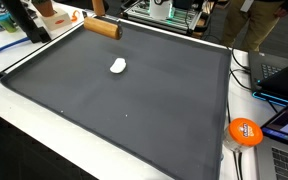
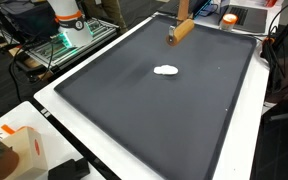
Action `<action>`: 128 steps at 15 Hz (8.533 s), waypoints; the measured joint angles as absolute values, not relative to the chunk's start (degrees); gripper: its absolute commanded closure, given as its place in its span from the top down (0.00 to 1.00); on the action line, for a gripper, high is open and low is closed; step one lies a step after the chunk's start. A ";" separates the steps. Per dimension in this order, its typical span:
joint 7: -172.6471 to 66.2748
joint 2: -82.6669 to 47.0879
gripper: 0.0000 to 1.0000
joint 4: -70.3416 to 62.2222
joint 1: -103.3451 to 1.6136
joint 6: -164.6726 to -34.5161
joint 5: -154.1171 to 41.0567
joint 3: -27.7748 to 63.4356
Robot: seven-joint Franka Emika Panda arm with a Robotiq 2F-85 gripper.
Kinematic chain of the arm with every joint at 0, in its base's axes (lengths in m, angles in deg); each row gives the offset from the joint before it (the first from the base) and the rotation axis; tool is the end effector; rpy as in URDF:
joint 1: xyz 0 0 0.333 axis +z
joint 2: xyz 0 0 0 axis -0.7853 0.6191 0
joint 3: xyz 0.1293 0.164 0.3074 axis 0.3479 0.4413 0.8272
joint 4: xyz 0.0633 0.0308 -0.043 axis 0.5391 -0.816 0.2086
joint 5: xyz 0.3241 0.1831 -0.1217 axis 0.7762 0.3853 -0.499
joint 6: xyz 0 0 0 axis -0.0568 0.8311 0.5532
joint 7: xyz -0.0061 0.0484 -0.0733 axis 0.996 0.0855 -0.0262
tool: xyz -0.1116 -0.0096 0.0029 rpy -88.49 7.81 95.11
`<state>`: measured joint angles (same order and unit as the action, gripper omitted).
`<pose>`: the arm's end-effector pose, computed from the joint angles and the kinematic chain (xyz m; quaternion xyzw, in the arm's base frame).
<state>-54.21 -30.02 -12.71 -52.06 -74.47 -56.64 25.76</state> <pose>0.5954 0.0327 0.5709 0.9990 -0.0094 0.0381 0.0198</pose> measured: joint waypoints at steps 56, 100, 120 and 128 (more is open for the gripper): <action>-57.22 11.55 0.22 39.47 -52.05 -48.75 -54.14 22.66; -56.01 23.29 0.22 51.78 -50.27 -38.31 -55.26 22.94; -55.32 22.20 0.22 52.92 -49.93 -35.76 -55.24 22.92; -55.37 18.39 0.22 52.47 -49.23 -27.14 -54.76 23.09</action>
